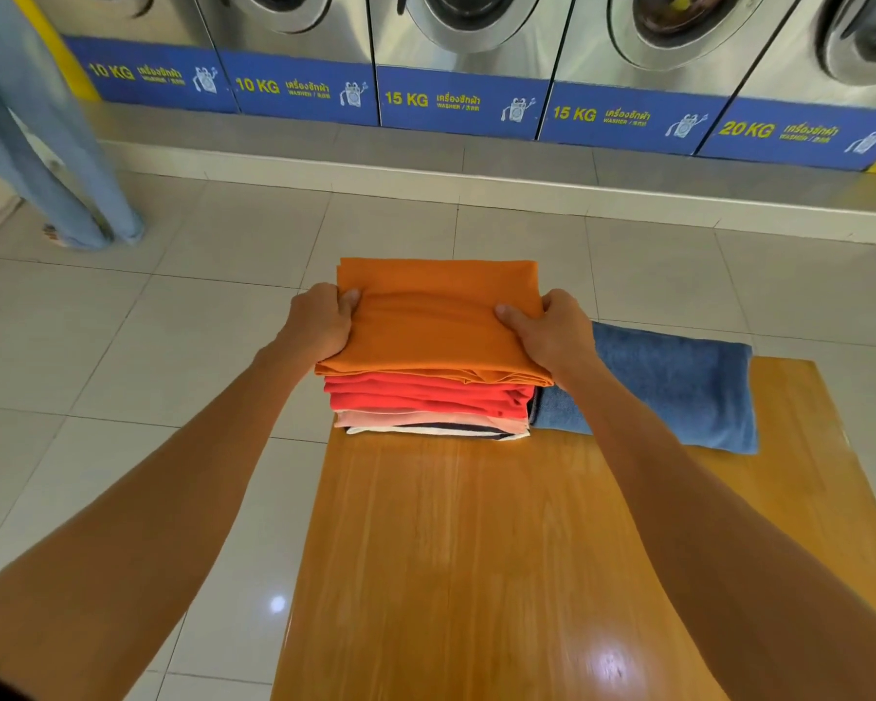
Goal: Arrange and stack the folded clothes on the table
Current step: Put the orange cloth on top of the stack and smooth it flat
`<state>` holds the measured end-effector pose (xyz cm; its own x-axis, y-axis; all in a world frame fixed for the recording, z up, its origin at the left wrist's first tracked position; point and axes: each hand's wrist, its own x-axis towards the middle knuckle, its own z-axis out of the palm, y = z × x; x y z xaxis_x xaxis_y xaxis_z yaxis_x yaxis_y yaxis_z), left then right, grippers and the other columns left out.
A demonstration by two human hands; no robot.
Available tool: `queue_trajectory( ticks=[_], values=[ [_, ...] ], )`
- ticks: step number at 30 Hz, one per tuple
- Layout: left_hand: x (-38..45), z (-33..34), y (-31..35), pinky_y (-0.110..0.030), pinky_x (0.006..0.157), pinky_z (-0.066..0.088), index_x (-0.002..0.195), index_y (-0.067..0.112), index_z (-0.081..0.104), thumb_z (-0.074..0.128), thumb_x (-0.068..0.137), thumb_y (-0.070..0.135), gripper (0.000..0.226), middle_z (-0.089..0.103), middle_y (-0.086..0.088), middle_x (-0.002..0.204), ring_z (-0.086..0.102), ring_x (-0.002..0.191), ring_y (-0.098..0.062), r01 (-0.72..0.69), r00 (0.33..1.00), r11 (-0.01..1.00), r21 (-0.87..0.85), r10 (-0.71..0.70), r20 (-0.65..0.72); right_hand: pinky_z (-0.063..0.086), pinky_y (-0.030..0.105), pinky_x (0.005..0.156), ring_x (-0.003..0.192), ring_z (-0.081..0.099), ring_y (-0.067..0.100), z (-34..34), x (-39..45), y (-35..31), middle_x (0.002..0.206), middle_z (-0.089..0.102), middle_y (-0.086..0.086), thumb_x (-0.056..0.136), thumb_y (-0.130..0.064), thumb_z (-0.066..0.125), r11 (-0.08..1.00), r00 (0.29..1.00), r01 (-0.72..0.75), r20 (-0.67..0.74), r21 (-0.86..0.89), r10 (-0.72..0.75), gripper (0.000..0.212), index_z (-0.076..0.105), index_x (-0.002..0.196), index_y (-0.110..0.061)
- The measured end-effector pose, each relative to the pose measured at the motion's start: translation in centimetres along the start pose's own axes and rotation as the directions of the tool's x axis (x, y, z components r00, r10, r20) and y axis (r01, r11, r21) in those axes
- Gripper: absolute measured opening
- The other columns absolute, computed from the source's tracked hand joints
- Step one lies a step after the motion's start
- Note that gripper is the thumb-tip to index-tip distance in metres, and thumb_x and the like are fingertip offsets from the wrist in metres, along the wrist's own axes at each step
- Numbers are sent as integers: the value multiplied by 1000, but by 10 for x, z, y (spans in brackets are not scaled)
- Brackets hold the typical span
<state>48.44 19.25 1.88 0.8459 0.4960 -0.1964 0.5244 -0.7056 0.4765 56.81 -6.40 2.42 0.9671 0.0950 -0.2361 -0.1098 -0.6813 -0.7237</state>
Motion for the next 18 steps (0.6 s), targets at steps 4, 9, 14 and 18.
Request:
queue_trajectory(
  ticks=[4,9,14,18],
  values=[
    [-8,-16,14,-45,88,47,124,1,52,40,101,39,46,59,-20,117,56,110,-36,-45,984,957,287,91,-151,51,43,82,106,56,27,-5,-10,-13,124,50,8,88,-40,70,970,976,63,-188,-236,-109,48,48,122,-14],
    [-16,-6,53,-45,108,36,134,3,52,42,100,19,39,51,-15,139,44,130,-32,-356,862,900,253,420,-282,28,46,116,147,28,27,25,-20,-50,162,26,7,102,-31,45,804,865,353,-160,-479,-475,40,51,140,-17],
    [-20,42,44,-50,120,8,156,18,13,-4,93,59,76,6,-3,164,2,151,-23,-376,917,860,344,398,8,-2,47,124,155,-3,22,62,-25,-36,168,5,1,105,-43,18,765,921,379,134,-521,-365,58,15,159,-23],
    [-10,47,18,-52,119,6,155,27,-4,-17,79,72,90,-9,0,164,-5,151,-23,-301,951,923,241,310,1,-12,56,120,154,-11,20,51,-15,-19,168,-3,-3,100,-60,9,764,949,309,137,-566,-283,67,2,160,-30]
  ],
)
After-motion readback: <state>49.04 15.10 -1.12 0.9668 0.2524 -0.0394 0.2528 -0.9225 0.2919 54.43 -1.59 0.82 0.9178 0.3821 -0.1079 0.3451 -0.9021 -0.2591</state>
